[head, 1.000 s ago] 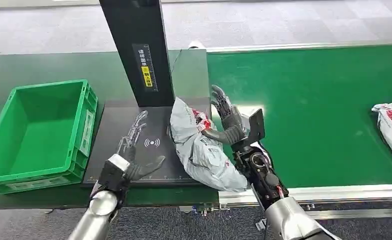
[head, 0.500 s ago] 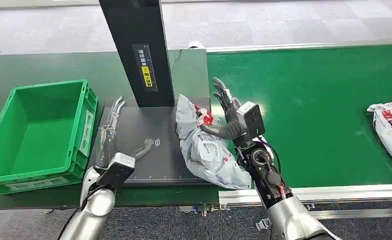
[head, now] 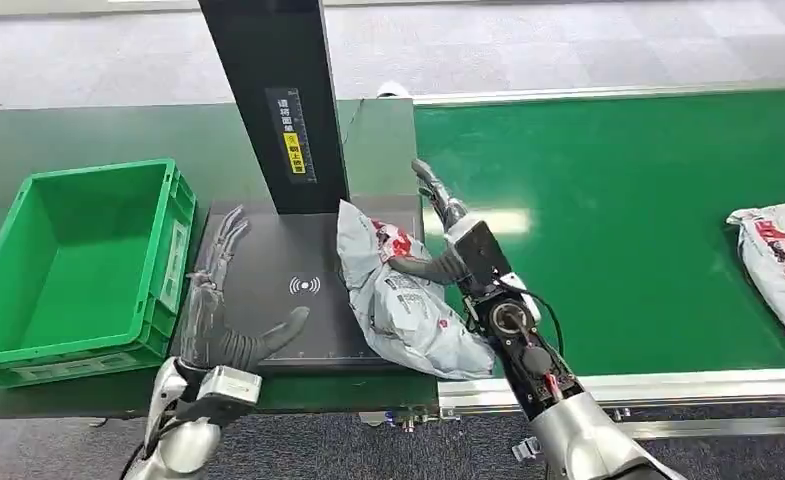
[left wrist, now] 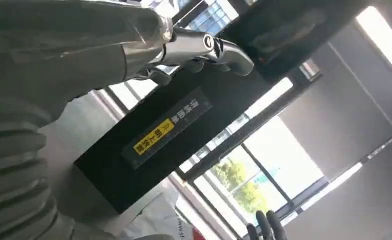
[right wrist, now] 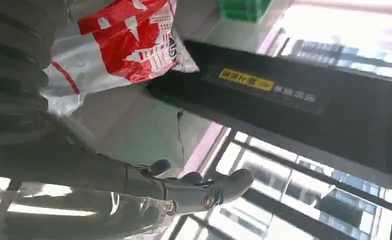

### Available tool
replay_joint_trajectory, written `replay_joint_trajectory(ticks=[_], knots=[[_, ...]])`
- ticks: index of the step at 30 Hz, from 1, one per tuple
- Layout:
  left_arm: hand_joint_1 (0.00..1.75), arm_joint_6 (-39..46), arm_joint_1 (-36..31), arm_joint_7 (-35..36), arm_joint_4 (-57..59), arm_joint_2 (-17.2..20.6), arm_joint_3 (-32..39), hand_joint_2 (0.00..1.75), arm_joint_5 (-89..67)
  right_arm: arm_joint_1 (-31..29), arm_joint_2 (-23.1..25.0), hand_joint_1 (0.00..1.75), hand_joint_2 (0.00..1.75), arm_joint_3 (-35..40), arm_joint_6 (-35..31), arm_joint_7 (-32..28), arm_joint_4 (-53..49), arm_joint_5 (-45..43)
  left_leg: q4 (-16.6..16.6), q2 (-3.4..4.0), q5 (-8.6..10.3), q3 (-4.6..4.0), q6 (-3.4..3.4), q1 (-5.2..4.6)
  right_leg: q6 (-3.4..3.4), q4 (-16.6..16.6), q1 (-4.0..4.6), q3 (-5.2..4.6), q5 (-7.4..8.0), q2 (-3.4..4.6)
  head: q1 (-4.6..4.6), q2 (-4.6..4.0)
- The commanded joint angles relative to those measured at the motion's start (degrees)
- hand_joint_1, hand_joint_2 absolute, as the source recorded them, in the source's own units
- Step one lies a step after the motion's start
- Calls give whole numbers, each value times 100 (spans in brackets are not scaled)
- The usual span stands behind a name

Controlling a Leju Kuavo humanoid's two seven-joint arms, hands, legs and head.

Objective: Moved the parcel from conveyor to table for the left to box.

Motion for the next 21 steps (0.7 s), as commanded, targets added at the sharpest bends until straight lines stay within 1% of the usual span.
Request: replay_joint_trajectory(ticks=[1,2,3,6,7,9,10,11,12,14,16,17,19,21], knots=[[0,-345,-20,562,-52,180,-526,175,-792,-1053,-43,0,175,1893,-1505,1473,1234,3557,0,29,-11,21,17,-2,-19,-3,4,10,1,25,0,0],[0,-376,-54,587,19,115,-477,175,-788,-1099,-2,0,175,2053,-1856,1672,1449,4255,-4,11,-4,16,13,-3,-14,-4,1,13,0,6,2,0],[0,-384,-67,587,20,109,-479,175,-789,-1083,3,0,175,2050,-1870,1670,1454,4270,-8,8,-4,25,17,1,-20,-10,6,22,0,3,0,0],[0,-515,-63,636,16,77,-447,175,-814,-1152,47,0,175,2111,-1791,1751,1661,4699,-4,-9,0,17,10,-1,-12,-4,2,15,-3,-9,2,0],[0,-627,-57,659,11,72,-431,175,-826,-1171,84,0,175,2048,-1623,1720,1756,4755,-6,-11,-1,25,16,0,-20,-8,6,24,-3,-14,0,0],[0,-676,-46,668,7,64,-412,175,-824,-1166,99,0,175,1994,-1651,1681,1771,4784,-2,-2,-2,16,11,-1,-11,-4,2,13,0,-4,2,0],[0,-721,-12,672,-13,63,-378,175,-818,-1164,116,0,175,1965,-1712,1631,1796,4840,-5,1,-4,26,18,-1,-19,-9,5,24,-1,-3,0,0],[0,-829,2,667,-18,60,-345,175,-773,-1142,138,0,175,1834,-1804,1525,1764,4841,-4,-1,-1,20,13,-3,-14,-5,1,18,-2,-6,2,0],[0,-829,2,667,-18,60,-345,175,-773,-1142,138,0,175,1834,-1804,1525,1764,4841,-5,-1,-5,29,19,0,-22,-9,7,28,-4,-6,0,0],[0,-924,27,668,-29,67,-305,175,-795,-1078,150,0,175,1648,-1881,1410,1613,4853,-3,-8,-1,17,11,-2,-14,-4,2,17,-3,-10,0,0],[0,-1002,30,682,-16,75,-304,175,-792,-1051,155,0,175,1581,-1909,1375,1524,4851,-7,-5,-4,26,17,0,-21,-8,5,24,-3,-8,0,0],[0,-1105,33,804,20,75,-296,175,-949,-944,146,0,175,1392,-2268,1392,1296,4986,-7,0,-8,35,22,1,-28,-10,8,32,-5,-4,0,0],[0,-1099,24,842,59,70,-309,175,-1023,-896,134,0,175,1311,-2353,1410,1182,4997,-4,-5,-4,24,16,-1,-20,-6,5,23,-4,-9,0,0],[0,-1106,-50,847,193,8,-277,175,-1047,-688,72,0,175,1015,-2809,1296,767,4991,-6,-5,-5,28,19,0,-22,-9,6,27,-4,-8,0,0]])
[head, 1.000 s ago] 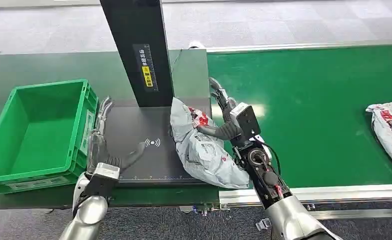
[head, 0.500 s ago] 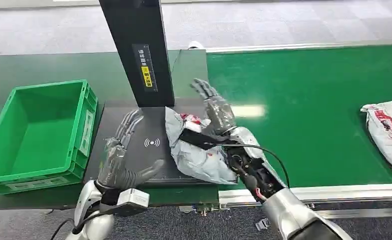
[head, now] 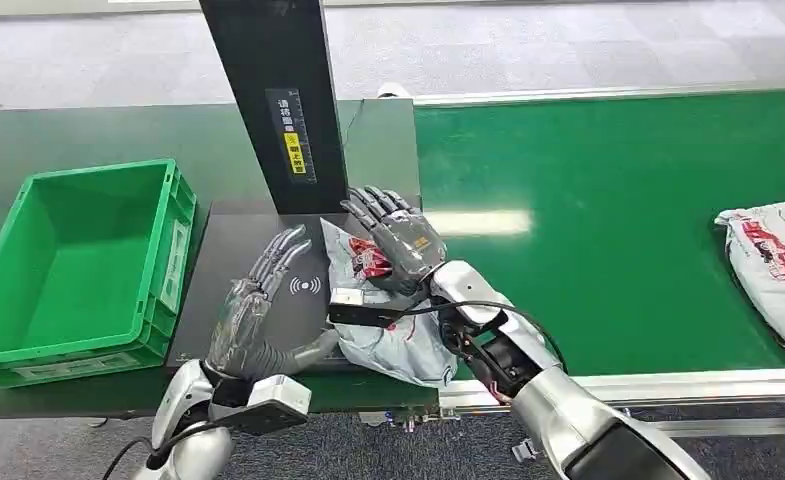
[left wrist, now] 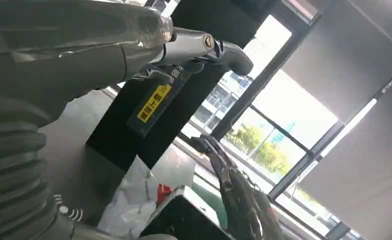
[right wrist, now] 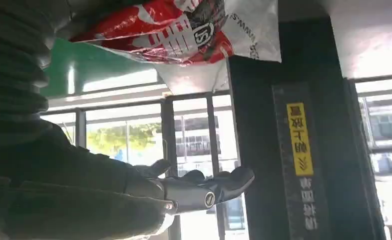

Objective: Moved the parcel from conveyor to table for the left to box.

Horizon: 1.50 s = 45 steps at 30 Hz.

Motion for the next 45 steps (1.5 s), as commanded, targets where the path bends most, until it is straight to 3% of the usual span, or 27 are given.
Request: replay_joint_trajectory(ticks=[1,6,8,14,34,36,40,41,45], knots=[[0,-138,-99,177,367,-72,32,175,-224,208,-38,0,175,-756,-973,-213,-609,121,-7,-7,-3,17,16,0,-18,-10,5,20,-3,-11,-2,0],[0,-108,-245,180,664,-154,45,175,-158,701,-18,0,175,-1365,-1742,-987,-1218,-661,-9,-20,-2,18,16,1,-18,-12,6,25,-6,-23,-2,0],[0,16,-314,190,787,-196,39,175,-148,872,119,0,175,-1699,-2054,-1572,-1432,-1359,-8,-20,0,16,14,0,-17,-10,5,21,-5,-23,0,0],[0,-1,-420,234,1012,-170,-104,175,-87,855,231,0,175,-1879,-1968,-2088,-1308,-2084,-6,-14,-4,20,18,0,-22,-9,6,23,-5,-18,-2,0],[0,-360,-321,20,1118,-157,-230,175,402,822,285,0,175,-1840,-1961,-2192,-1066,-2240,-5,-3,-4,18,16,0,-19,-9,6,18,-3,-7,-2,0],[0,-1170,-341,-210,1279,-146,-434,175,984,766,336,0,175,-1827,-1791,-2265,-1002,-2403,-7,-7,-4,22,18,1,-22,-11,7,23,-4,-11,0,0],[0,-1402,-624,-575,2363,-440,-923,175,1162,719,374,0,175,-1656,-1686,-2372,-953,-2624,-9,-12,-1,19,14,-6,-13,-7,-2,19,-5,-15,-2,0],[0,-1738,-819,-1018,2755,-613,-974,175,1569,808,263,0,175,-1425,-1710,-2372,-1087,-2700,-13,-17,-1,26,19,-3,-19,-15,2,30,-5,-20,-2,0],[0,-1797,-1536,-1240,3760,-1157,-1194,175,1833,800,228,0,175,-957,-1734,-2372,-1170,-2990,-2,-32,2,9,16,-1,-15,-8,3,19,-5,-35,-2,0]])
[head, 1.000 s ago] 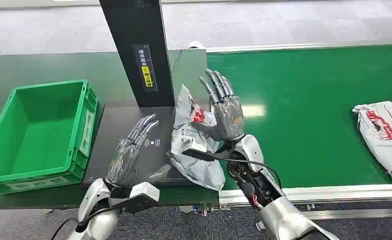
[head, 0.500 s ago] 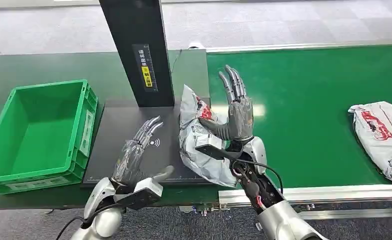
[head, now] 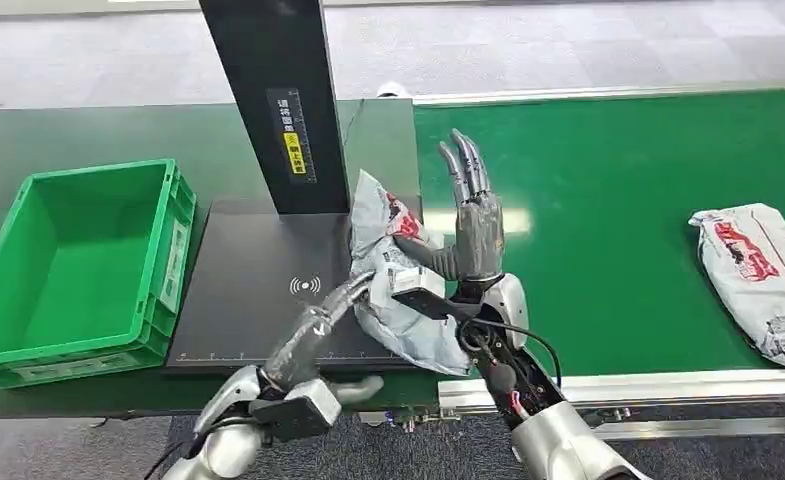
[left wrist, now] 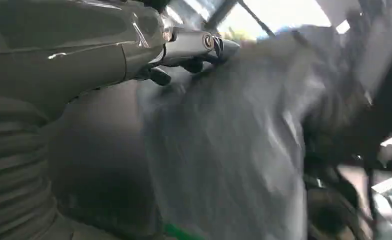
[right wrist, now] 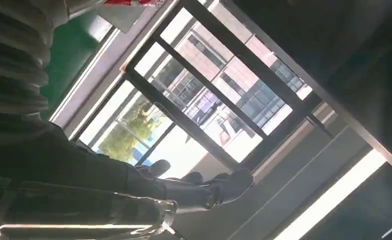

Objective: Moved the parcel from conveyor to table for the left to box.

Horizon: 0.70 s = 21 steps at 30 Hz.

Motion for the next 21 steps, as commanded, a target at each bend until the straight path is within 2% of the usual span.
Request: replay_joint_trajectory(ticks=[1,4,14,21], knots=[[0,-380,-1297,-607,2518,-975,-723,175,669,-216,-87,0,175,837,82,-24,89,-374,-1,-47,4,10,21,0,-19,-8,6,31,-7,-50,2,0],[0,-409,-1426,-483,2748,-1035,-875,175,595,-215,-37,0,175,923,169,-22,10,-287,0,-14,-1,8,14,-2,-16,-3,1,17,-2,-19,2,0],[0,-285,-1529,-568,2987,-1132,-841,175,676,-264,27,0,175,1123,745,-24,-27,-349,3,-3,-7,11,16,-1,-18,0,3,16,-4,-5,2,0],[0,-136,-1552,-641,2928,-1139,-359,175,1206,-411,79,0,175,1227,867,-1,206,-269,1,4,-5,8,13,0,-18,0,4,12,0,2,0,0]])
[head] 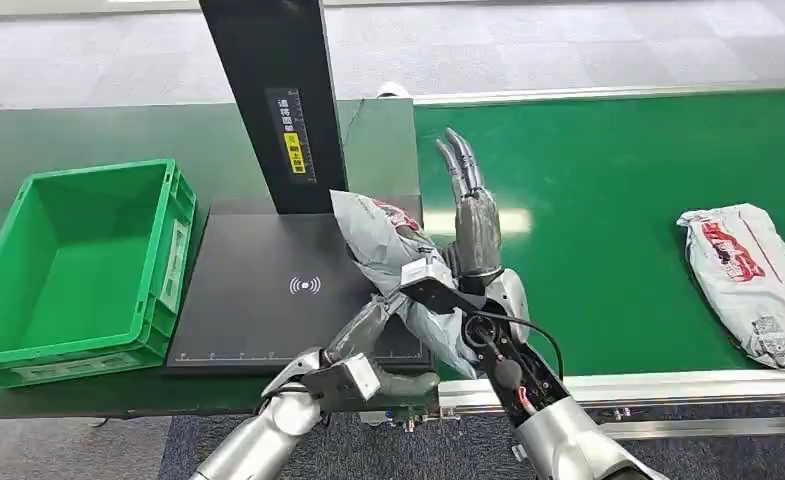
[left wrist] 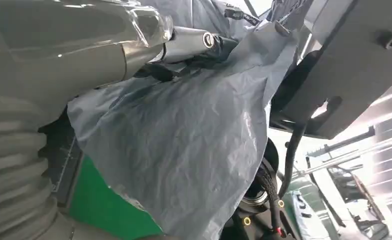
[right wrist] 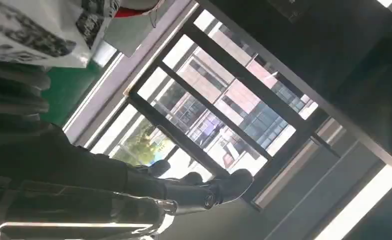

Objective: Moved the parcel from conveyor to table for the left to box.

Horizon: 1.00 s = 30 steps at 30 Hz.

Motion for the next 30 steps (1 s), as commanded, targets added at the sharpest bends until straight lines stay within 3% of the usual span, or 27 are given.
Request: replay_joint_trajectory(ticks=[1,26,27,28,30], knots=[[173,63,-370,121,666,-241,97,175,442,-291,208,0,175,866,228,-92,237,86,-1,6,-5,9,9,1,-16,-1,5,6,-2,4,0,0],[175,1168,-271,-152,487,-167,932,175,1032,-422,219,0,175,801,82,-107,435,145,-5,9,-8,22,15,2,-22,-5,7,18,-3,7,-2,0],[175,1270,-279,-173,485,-156,934,175,989,-428,220,0,175,798,83,-107,438,145,-4,7,-6,18,14,0,-19,-3,5,14,-3,5,0,0],[175,2119,-277,-459,419,-121,897,175,583,-426,224,0,175,778,79,-107,423,161,-3,7,-5,14,12,1,-17,-2,5,10,-2,5,0,0],[175,2419,-297,-521,368,-69,891,175,422,-433,224,0,175,777,86,-107,418,160,-4,8,-7,19,15,2,-21,-4,7,16,-2,5,2,0]])
